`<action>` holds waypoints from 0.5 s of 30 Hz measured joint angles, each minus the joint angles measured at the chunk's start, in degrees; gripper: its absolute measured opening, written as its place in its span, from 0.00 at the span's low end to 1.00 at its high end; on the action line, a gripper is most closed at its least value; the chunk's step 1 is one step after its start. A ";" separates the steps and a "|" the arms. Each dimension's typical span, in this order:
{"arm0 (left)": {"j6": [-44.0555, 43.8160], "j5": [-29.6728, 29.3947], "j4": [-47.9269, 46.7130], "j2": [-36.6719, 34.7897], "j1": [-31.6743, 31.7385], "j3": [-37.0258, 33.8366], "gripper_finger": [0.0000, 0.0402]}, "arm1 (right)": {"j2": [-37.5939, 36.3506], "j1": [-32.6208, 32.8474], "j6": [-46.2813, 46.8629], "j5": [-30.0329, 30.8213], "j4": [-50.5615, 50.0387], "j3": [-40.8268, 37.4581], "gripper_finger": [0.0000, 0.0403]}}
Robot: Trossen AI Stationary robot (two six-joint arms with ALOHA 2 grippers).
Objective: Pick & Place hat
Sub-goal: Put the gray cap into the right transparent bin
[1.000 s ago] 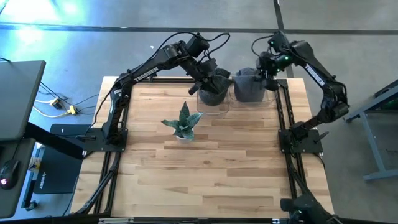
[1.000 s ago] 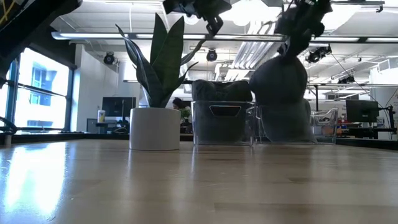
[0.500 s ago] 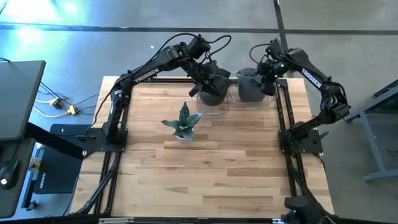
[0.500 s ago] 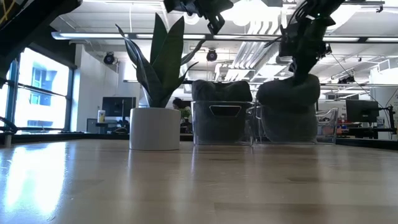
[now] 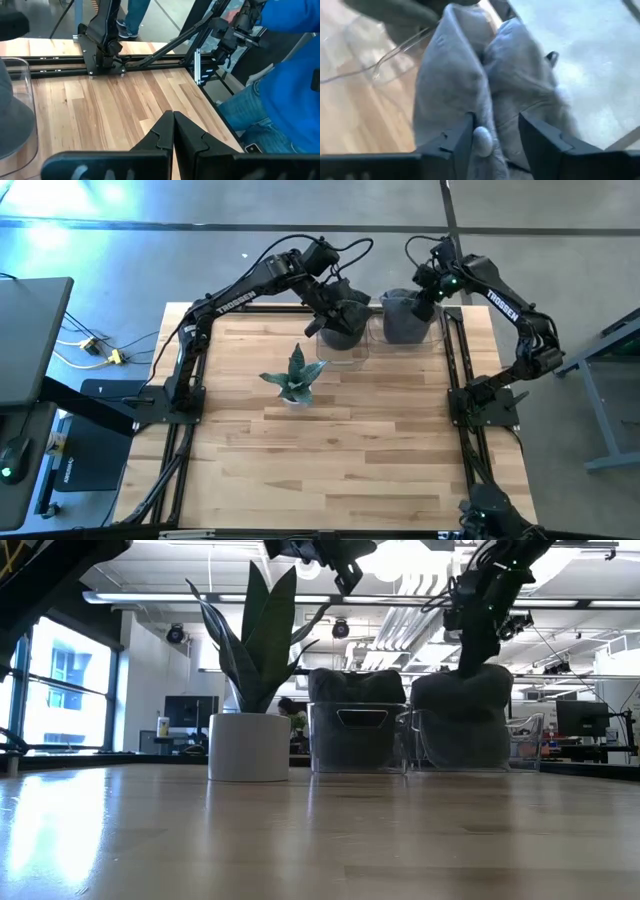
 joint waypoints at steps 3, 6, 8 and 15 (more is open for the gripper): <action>0.02 -0.02 0.00 0.00 0.02 0.00 0.00 | -0.44 -0.49 2.08 2.89 2.00 0.01 0.45; 0.10 -0.02 0.10 0.00 0.00 0.00 0.00 | -0.99 -0.54 4.65 6.92 4.69 0.03 0.48; 0.11 -0.03 0.51 0.00 0.01 0.00 0.00 | -1.46 -0.54 5.87 8.06 6.23 0.03 0.48; -0.07 -0.13 3.26 0.00 0.04 0.00 0.00 | -5.63 -0.48 7.78 1.36 7.17 0.04 0.44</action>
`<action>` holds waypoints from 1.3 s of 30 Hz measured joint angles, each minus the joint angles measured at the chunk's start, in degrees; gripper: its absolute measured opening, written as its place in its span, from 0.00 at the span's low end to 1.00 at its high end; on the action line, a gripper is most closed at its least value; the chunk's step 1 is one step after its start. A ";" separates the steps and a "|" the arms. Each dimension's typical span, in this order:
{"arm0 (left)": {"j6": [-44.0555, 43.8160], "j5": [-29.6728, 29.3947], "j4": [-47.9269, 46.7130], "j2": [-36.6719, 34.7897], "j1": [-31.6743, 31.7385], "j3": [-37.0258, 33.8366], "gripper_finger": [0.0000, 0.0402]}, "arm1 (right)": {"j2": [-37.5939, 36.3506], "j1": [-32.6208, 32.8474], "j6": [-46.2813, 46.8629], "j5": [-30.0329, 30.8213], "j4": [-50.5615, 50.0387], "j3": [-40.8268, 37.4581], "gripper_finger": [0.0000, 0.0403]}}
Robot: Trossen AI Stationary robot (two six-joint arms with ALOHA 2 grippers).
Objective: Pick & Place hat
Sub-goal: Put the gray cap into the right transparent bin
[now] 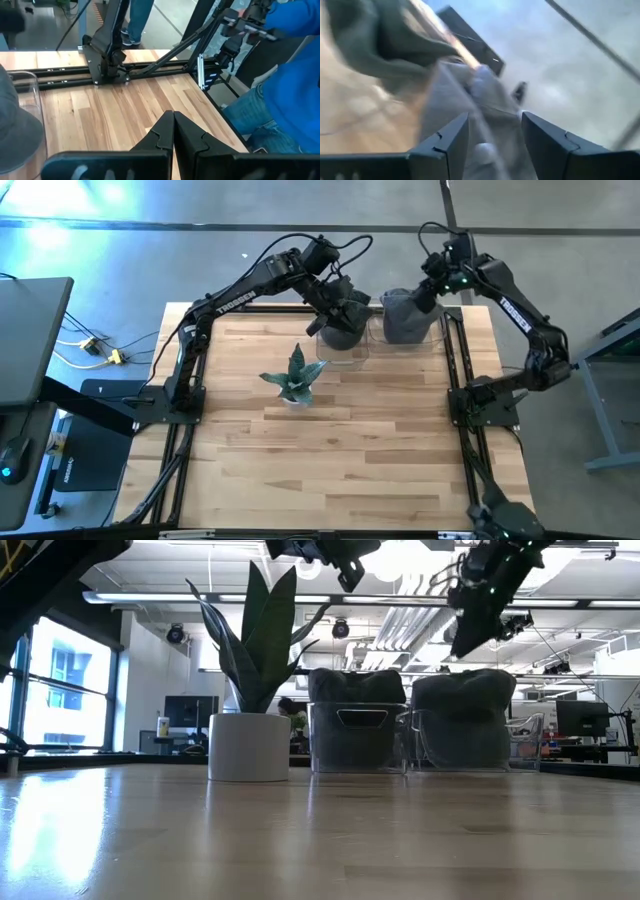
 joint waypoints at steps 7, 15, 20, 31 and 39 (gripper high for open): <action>-0.93 0.01 0.47 0.00 0.00 0.00 0.00 | -2.82 0.02 9.47 -6.83 -14.16 -0.21 0.30; -1.29 0.02 2.77 0.00 0.00 -0.02 0.00 | -1.74 0.37 11.92 1.60 -13.08 -7.94 0.05; -1.34 0.03 3.93 0.00 0.00 -0.02 0.00 | -1.74 0.81 17.24 7.89 1.65 -14.16 0.02; -4.94 0.09 3.93 0.00 0.00 -0.02 0.00 | -4.77 0.76 18.36 11.07 2.22 -10.12 0.02; -5.20 0.06 3.95 0.00 0.00 -0.02 0.00 | -6.02 2.12 20.24 -10.14 3.45 -11.05 0.01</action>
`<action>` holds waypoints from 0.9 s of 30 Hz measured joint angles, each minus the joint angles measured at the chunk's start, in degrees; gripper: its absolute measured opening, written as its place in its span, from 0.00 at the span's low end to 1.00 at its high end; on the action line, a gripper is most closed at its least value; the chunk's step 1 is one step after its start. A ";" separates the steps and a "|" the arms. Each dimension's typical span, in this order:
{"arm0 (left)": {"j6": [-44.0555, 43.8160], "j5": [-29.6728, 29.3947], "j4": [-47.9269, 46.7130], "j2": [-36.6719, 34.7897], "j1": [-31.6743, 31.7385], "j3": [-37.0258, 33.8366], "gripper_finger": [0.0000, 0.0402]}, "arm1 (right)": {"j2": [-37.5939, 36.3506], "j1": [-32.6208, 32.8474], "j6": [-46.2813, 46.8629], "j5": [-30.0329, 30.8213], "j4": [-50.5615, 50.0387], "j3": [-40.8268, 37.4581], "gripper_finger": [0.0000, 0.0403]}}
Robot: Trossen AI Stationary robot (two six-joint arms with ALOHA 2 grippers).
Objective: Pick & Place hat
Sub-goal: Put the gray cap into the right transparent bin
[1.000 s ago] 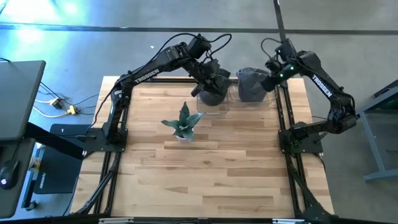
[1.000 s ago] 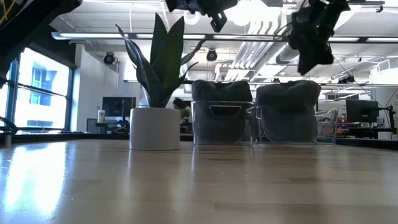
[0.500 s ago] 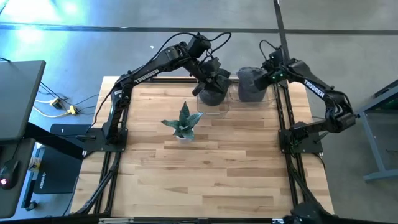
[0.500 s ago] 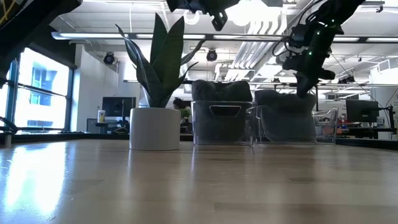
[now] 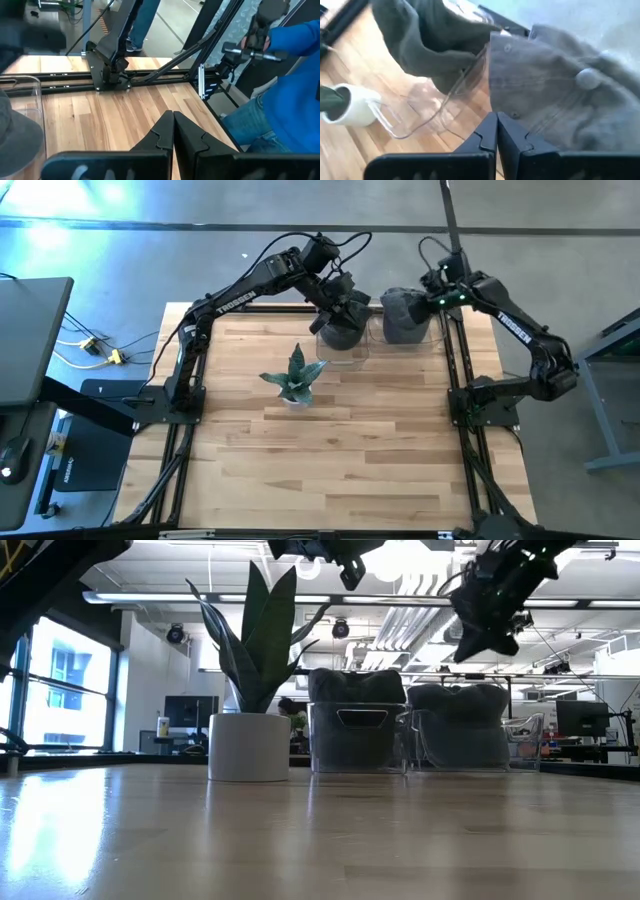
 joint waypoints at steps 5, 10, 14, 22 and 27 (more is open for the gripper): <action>-0.01 0.01 0.04 0.00 0.01 0.00 0.00 | 2.57 3.40 2.25 3.59 8.36 -5.21 0.00; -0.02 -0.08 0.04 0.00 0.02 0.00 0.00 | 6.43 5.65 6.87 8.40 20.66 -8.67 0.00; -0.63 -0.17 0.04 0.00 0.02 0.00 0.00 | 8.68 6.61 9.54 17.38 27.41 -9.86 0.01; -1.95 -0.36 0.04 0.00 0.02 0.00 0.00 | 6.52 7.06 8.33 17.98 31.14 -9.81 0.01; -2.08 -0.42 0.04 0.00 0.02 0.00 0.00 | -0.53 6.42 12.27 12.35 20.11 -9.62 0.01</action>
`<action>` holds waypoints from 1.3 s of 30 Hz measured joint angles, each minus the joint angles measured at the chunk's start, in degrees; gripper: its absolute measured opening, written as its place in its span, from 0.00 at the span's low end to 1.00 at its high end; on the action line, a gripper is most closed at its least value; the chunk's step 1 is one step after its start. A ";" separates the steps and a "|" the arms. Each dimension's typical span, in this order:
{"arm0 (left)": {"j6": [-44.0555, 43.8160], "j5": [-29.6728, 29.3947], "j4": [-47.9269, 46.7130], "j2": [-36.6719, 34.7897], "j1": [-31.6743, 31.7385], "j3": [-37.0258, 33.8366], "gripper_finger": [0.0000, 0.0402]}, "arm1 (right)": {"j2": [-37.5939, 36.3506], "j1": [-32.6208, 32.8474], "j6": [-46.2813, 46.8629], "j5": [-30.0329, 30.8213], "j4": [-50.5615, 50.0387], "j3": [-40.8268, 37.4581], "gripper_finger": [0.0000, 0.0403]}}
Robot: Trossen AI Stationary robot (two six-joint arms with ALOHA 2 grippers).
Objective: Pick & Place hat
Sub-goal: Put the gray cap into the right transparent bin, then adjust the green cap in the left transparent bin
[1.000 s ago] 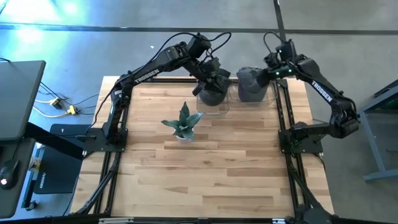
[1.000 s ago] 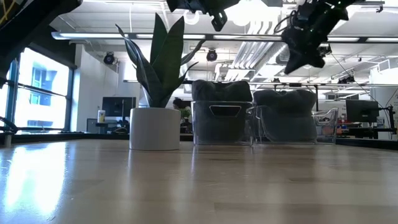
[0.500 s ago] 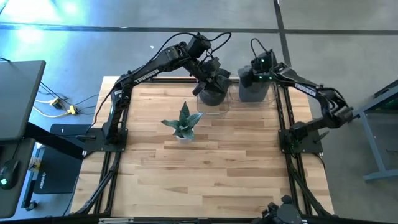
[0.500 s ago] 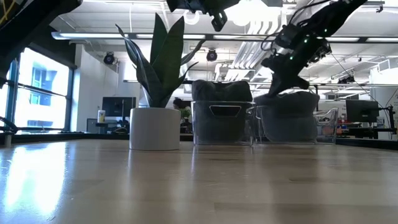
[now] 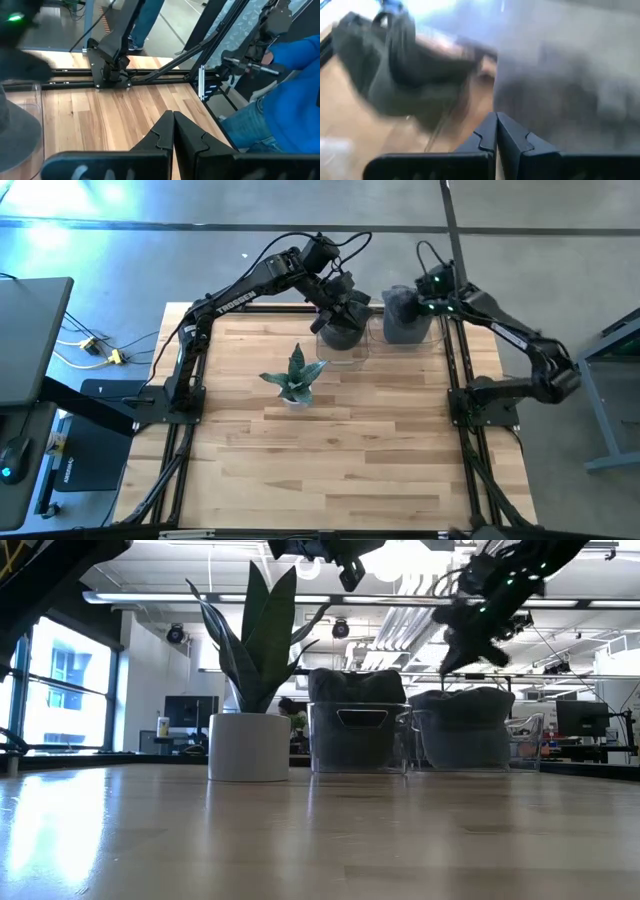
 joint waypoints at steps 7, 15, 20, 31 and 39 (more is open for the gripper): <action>-0.06 -0.08 0.00 0.00 -0.10 0.00 0.00 | -5.63 -2.15 4.22 2.86 -26.33 -0.05 0.00; 0.42 -0.17 0.07 0.00 -1.20 0.00 0.00 | 1.65 -2.78 4.90 17.28 -18.88 -0.11 0.00; 0.21 -2.54 0.16 0.00 -1.21 0.00 0.00 | 6.20 -2.77 3.10 19.24 -12.94 -0.11 0.00; -4.36 -5.13 -0.97 0.00 -0.58 0.00 0.00 | -2.65 0.89 -1.01 15.47 -11.44 -0.11 0.01; -4.52 -5.77 -14.04 0.71 4.48 0.06 0.00 | -6.05 8.27 -2.82 -2.83 -11.19 -0.11 0.00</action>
